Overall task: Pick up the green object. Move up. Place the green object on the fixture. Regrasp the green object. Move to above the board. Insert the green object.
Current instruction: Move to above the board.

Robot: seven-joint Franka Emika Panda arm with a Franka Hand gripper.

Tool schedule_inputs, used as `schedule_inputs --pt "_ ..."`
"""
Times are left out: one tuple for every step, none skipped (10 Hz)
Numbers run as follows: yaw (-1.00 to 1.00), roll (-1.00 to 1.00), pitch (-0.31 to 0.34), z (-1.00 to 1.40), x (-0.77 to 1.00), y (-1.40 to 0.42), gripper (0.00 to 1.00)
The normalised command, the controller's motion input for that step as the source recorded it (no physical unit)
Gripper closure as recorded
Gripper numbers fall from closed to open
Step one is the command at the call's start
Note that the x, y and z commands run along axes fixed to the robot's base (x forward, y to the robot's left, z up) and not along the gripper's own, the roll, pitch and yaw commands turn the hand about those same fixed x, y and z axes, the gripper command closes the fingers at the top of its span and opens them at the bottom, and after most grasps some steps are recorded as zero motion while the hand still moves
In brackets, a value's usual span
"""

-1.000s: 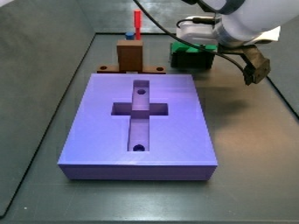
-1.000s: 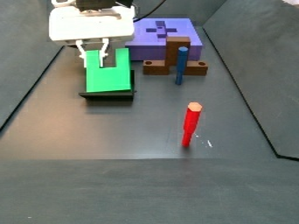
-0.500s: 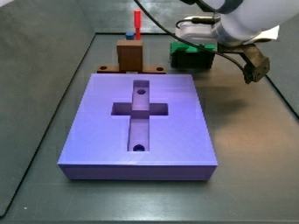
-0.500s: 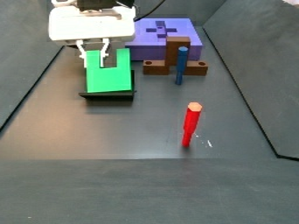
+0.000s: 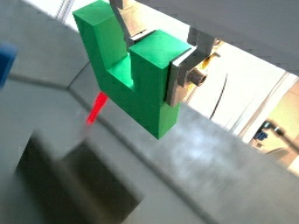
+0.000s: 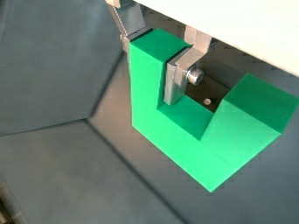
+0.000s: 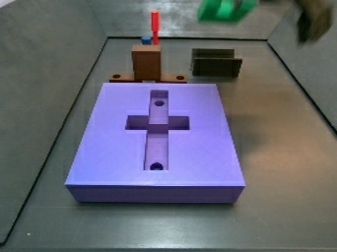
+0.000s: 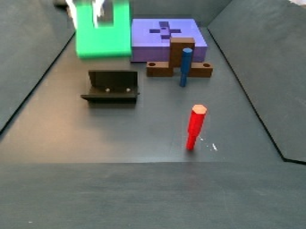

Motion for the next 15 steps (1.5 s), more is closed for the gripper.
schedule_inputs --pt "0.01 -0.01 0.040 1.40 0.01 -0.04 1.00" --pt "0.01 -0.01 0.042 1.40 0.02 -0.03 1.00" --pt "0.01 -0.02 0.064 0.90 0.02 -0.03 1.00" --pt "0.02 -0.01 0.070 0.60 0.03 -0.03 1.00" --pt "0.02 0.01 0.079 0.26 0.06 -0.02 1.00" --pt "0.03 0.00 0.085 0.20 0.06 -0.02 1.00" --pt "-0.02 -1.00 0.028 0.27 -1.18 -1.40 1.00" --pt "-0.02 -1.00 0.027 0.25 -1.19 -1.40 1.00" --pt "-0.01 -1.00 -0.025 0.28 -1.32 -1.40 1.00" --pt "0.00 -1.00 -0.039 0.27 -1.36 -1.40 1.00" --pt "0.00 -1.00 -0.043 0.27 -1.37 -1.40 1.00" --pt "0.00 -1.00 -0.046 0.26 -1.38 -1.40 1.00" --pt "-0.01 -1.00 -0.047 0.12 -0.69 -0.68 1.00" --pt "-0.01 -1.00 -0.038 0.02 -0.25 -0.21 1.00" --pt "-0.02 -1.00 -0.026 0.02 -0.11 -0.10 1.00"
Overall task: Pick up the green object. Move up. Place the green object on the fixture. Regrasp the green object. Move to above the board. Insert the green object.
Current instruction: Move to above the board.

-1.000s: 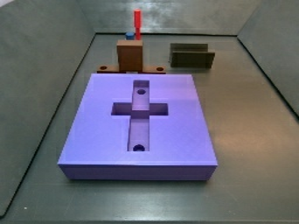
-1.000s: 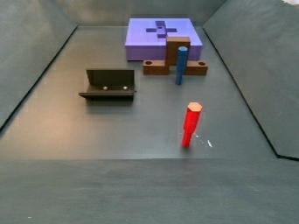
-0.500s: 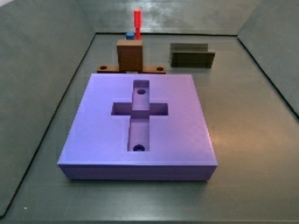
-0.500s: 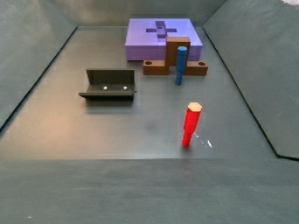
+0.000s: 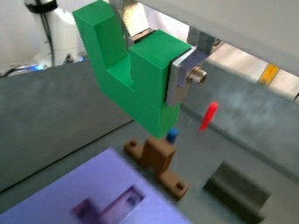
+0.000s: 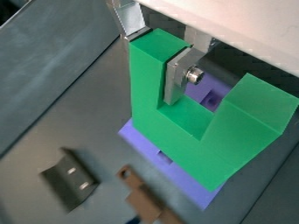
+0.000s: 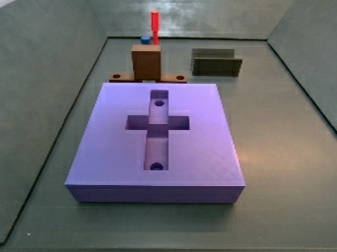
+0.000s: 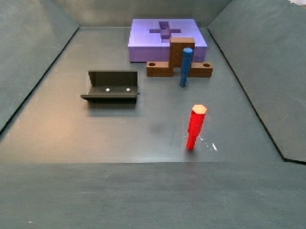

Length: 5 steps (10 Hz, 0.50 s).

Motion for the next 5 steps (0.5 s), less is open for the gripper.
schedule_inputs --pt "-0.02 -1.00 -0.046 0.02 -0.11 -0.07 1.00" --pt "-0.02 -0.89 -0.062 0.00 -0.10 -0.03 1.00" --pt "-0.01 -0.60 -0.059 0.01 -0.08 0.01 1.00" --pt "-0.01 -0.46 -0.057 0.01 -0.07 0.01 1.00" --pt "-0.01 -0.23 -0.031 0.00 -0.03 0.00 1.00"
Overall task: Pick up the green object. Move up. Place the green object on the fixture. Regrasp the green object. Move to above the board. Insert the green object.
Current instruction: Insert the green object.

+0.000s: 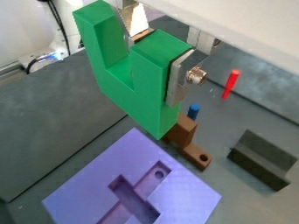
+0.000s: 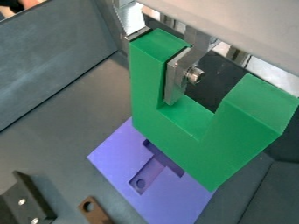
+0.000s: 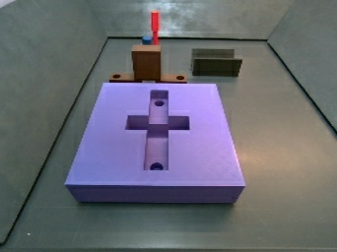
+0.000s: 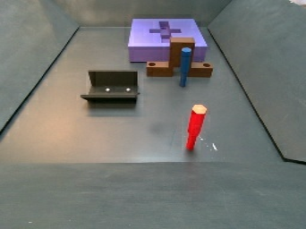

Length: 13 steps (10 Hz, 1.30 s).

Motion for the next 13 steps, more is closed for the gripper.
schedule_inputs --pt "0.07 0.00 0.000 -0.06 0.00 -0.01 1.00" --pt "0.12 -0.03 -0.029 -0.11 -0.01 -0.02 1.00" --pt "0.07 -0.19 -0.187 -0.43 0.00 -0.05 1.00" --pt "0.03 -0.23 -0.267 -0.42 0.05 -0.09 1.00" --pt "0.07 -0.25 -0.296 -0.36 0.14 -0.12 1.00" --pt "0.05 -0.26 -0.329 -0.32 0.17 -0.17 1.00" --pt "0.02 -0.25 -0.354 -0.32 0.19 -0.16 1.00" --pt "0.04 -0.25 -0.354 -0.33 0.21 -0.14 1.00" --pt "0.08 -0.23 -0.331 -0.39 0.21 -0.07 1.00" --pt "0.13 -0.21 -0.271 -0.48 0.16 0.00 1.00" --pt "0.07 -0.16 -0.090 -0.79 0.21 -0.06 1.00" --pt "0.03 -0.08 -0.034 -0.96 0.22 -0.09 1.00" --pt "0.05 -0.01 0.000 -0.98 0.28 -0.12 1.00"
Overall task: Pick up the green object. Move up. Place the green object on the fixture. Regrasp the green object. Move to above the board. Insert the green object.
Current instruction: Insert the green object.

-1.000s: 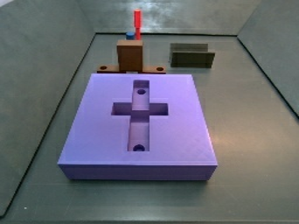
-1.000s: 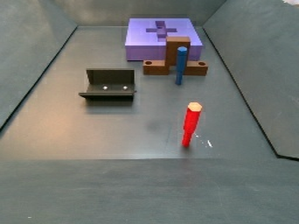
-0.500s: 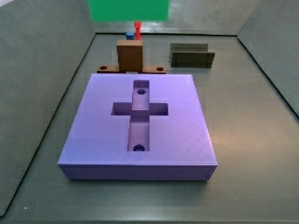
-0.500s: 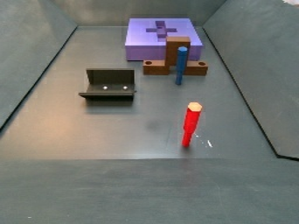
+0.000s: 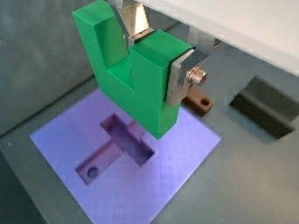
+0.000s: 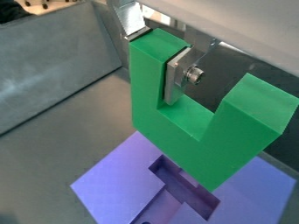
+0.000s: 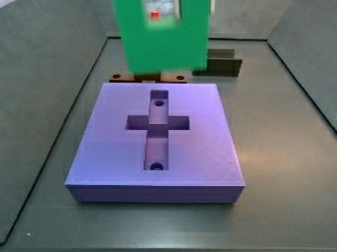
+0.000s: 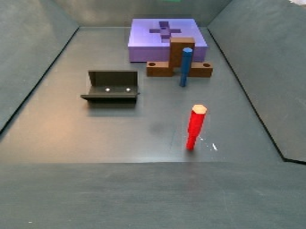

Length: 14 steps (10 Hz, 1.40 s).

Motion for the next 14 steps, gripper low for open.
schedule_inputs --pt "0.02 0.00 0.050 -0.88 0.34 -0.13 1.00" --pt "0.00 0.03 0.103 -0.81 0.35 -0.15 1.00" --pt "0.00 0.06 0.060 -0.65 0.27 -0.15 1.00" --pt "0.01 0.13 0.000 -0.42 0.11 -0.10 1.00" --pt "0.00 0.14 0.000 -0.32 0.05 -0.04 1.00" --pt "0.00 0.14 0.000 -0.29 0.00 -0.01 1.00" --pt "0.00 0.13 0.000 -0.26 -0.04 0.00 1.00" --pt "0.00 0.08 0.000 -0.27 -0.15 0.00 1.00" --pt "0.01 0.07 0.000 -0.27 -0.20 0.00 1.00" --pt "0.03 0.07 0.000 -0.24 -0.20 -0.04 1.00" --pt "0.02 0.07 0.000 -0.26 -0.19 -0.03 1.00" --pt "0.03 0.06 0.000 -0.27 -0.19 -0.02 1.00" --pt "0.02 0.03 -0.003 -0.27 -0.17 -0.05 1.00" --pt "0.00 0.01 -0.023 -0.37 0.00 -0.08 1.00"
